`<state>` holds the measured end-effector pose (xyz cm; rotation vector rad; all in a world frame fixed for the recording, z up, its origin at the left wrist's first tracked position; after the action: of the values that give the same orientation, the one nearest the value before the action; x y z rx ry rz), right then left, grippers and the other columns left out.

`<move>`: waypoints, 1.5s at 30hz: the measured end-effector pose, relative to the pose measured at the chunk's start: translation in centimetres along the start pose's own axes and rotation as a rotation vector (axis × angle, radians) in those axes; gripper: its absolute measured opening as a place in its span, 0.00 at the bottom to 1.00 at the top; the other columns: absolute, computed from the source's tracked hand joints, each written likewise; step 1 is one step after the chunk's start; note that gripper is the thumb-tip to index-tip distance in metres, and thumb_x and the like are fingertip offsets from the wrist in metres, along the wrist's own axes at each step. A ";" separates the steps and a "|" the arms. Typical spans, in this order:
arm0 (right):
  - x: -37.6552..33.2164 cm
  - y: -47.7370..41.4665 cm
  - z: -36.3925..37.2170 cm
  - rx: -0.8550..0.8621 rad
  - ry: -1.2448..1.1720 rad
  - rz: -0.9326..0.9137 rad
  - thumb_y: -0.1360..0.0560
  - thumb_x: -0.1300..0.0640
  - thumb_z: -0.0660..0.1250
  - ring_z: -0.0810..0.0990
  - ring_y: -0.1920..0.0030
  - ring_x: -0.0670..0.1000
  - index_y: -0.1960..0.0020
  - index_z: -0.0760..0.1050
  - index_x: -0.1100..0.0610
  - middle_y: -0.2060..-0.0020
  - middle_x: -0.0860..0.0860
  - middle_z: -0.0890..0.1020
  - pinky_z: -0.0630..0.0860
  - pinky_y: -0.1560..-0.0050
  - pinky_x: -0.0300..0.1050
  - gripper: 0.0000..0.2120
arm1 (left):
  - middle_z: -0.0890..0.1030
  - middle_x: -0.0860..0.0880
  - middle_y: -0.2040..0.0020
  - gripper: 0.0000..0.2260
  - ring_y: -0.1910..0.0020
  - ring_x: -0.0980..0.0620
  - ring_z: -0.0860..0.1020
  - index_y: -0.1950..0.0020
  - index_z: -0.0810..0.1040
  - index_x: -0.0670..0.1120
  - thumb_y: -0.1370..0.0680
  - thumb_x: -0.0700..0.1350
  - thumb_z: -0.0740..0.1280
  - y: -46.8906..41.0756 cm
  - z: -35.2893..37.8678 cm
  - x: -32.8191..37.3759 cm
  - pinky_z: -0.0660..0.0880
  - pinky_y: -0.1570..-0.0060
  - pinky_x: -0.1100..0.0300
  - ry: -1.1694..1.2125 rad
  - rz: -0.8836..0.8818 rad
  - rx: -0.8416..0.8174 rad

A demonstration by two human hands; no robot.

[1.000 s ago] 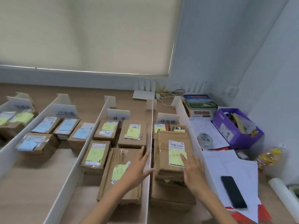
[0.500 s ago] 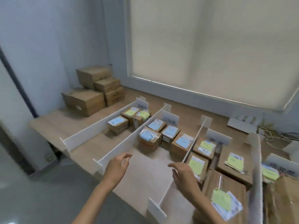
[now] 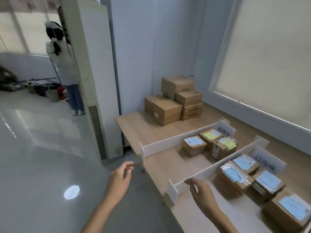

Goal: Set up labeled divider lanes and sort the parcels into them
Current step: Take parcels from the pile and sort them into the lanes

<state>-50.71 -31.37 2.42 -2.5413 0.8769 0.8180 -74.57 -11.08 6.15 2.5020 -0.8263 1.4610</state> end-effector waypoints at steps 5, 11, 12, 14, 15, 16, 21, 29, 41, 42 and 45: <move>-2.4 -9.5 2.9 -0.022 -0.027 -0.035 0.23 0.66 0.61 0.79 0.52 0.42 0.51 0.80 0.50 0.55 0.39 0.80 0.72 0.51 0.34 0.14 | 0.82 0.57 0.53 0.11 0.51 0.60 0.78 0.46 0.77 0.52 0.22 0.38 0.63 -8.4 -0.9 -2.8 0.70 0.53 0.70 -0.019 -0.015 0.039; -2.0 -22.6 3.7 0.078 -0.129 -0.011 0.25 0.65 0.64 0.79 0.55 0.39 0.54 0.80 0.47 0.58 0.36 0.80 0.76 0.53 0.37 0.14 | 0.82 0.53 0.52 0.09 0.50 0.57 0.79 0.45 0.78 0.51 0.21 0.40 0.62 -23.0 1.9 -2.8 0.76 0.47 0.58 -0.039 0.022 -0.042; -1.8 -24.5 3.3 0.108 -0.163 0.013 0.25 0.66 0.63 0.79 0.55 0.40 0.55 0.79 0.47 0.59 0.38 0.81 0.75 0.54 0.38 0.14 | 0.82 0.54 0.53 0.09 0.51 0.57 0.79 0.46 0.78 0.52 0.21 0.40 0.62 -25.3 2.5 -2.6 0.76 0.47 0.58 -0.053 0.039 -0.061; -1.3 -28.0 2.1 0.172 -0.220 0.051 0.25 0.67 0.63 0.79 0.56 0.43 0.56 0.78 0.48 0.61 0.41 0.81 0.73 0.54 0.39 0.15 | 0.82 0.56 0.53 0.10 0.51 0.58 0.79 0.48 0.78 0.56 0.21 0.41 0.63 -29.7 3.6 -2.6 0.76 0.47 0.57 -0.090 0.059 -0.090; -1.1 -29.7 1.5 0.190 -0.237 0.064 0.24 0.67 0.62 0.79 0.56 0.44 0.56 0.79 0.50 0.61 0.42 0.81 0.74 0.54 0.40 0.14 | 0.82 0.58 0.53 0.11 0.51 0.58 0.79 0.50 0.77 0.59 0.21 0.42 0.63 -31.8 4.2 -2.7 0.77 0.47 0.57 -0.101 0.058 -0.111; -0.8 -31.4 1.0 0.204 -0.250 0.080 0.24 0.66 0.62 0.80 0.56 0.44 0.55 0.80 0.52 0.61 0.43 0.82 0.75 0.53 0.41 0.13 | 0.82 0.59 0.53 0.12 0.51 0.59 0.79 0.51 0.75 0.61 0.21 0.42 0.63 -33.7 4.7 -2.8 0.77 0.48 0.57 -0.101 0.058 -0.132; 0.8 -39.2 -0.8 0.237 -0.301 0.175 0.23 0.67 0.60 0.82 0.55 0.44 0.52 0.80 0.55 0.58 0.48 0.84 0.79 0.49 0.48 0.13 | 0.82 0.57 0.54 0.11 0.51 0.59 0.78 0.52 0.76 0.58 0.22 0.40 0.62 -42.3 7.9 -2.8 0.72 0.53 0.64 -0.067 0.066 -0.194; 5.3 -53.3 -2.6 0.355 -0.464 0.470 0.23 0.68 0.56 0.78 0.63 0.49 0.51 0.79 0.58 0.58 0.55 0.82 0.71 0.66 0.38 0.13 | 0.82 0.56 0.54 0.11 0.52 0.59 0.79 0.51 0.78 0.54 0.22 0.39 0.62 -56.0 19.0 -0.9 0.72 0.55 0.70 -0.036 0.168 -0.410; 15.1 -78.0 1.1 0.447 -0.487 0.887 0.21 0.56 0.59 0.76 0.56 0.56 0.46 0.76 0.64 0.58 0.57 0.77 0.77 0.46 0.53 0.13 | 0.81 0.55 0.49 0.10 0.49 0.58 0.78 0.44 0.78 0.51 0.20 0.42 0.59 -76.8 33.1 0.1 0.74 0.51 0.66 0.006 0.237 -0.597; 15.5 -79.8 1.7 0.435 -0.502 0.917 0.21 0.54 0.59 0.77 0.51 0.58 0.41 0.74 0.65 0.53 0.58 0.78 0.77 0.43 0.55 0.16 | 0.80 0.56 0.48 0.10 0.49 0.59 0.77 0.43 0.78 0.51 0.20 0.42 0.59 -77.8 34.0 -0.3 0.73 0.52 0.68 0.007 0.238 -0.612; 17.0 -83.6 3.3 0.422 -0.545 1.011 0.21 0.46 0.60 0.73 0.39 0.62 0.32 0.66 0.65 0.36 0.61 0.73 0.75 0.41 0.57 0.27 | 0.79 0.57 0.47 0.11 0.47 0.60 0.76 0.41 0.77 0.52 0.19 0.43 0.59 -79.9 36.0 -1.6 0.74 0.50 0.69 0.018 0.243 -0.638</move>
<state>12.70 25.64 -0.73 -1.2988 1.8738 1.3055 -6.29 43.44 -1.40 1.9567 -1.3709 1.0412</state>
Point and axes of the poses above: each hand's wrist, its own y-axis away from the middle knuckle, its own z-axis out of the palm, x = y × z, the point moved 9 cm from there along -y, towards the middle knuckle
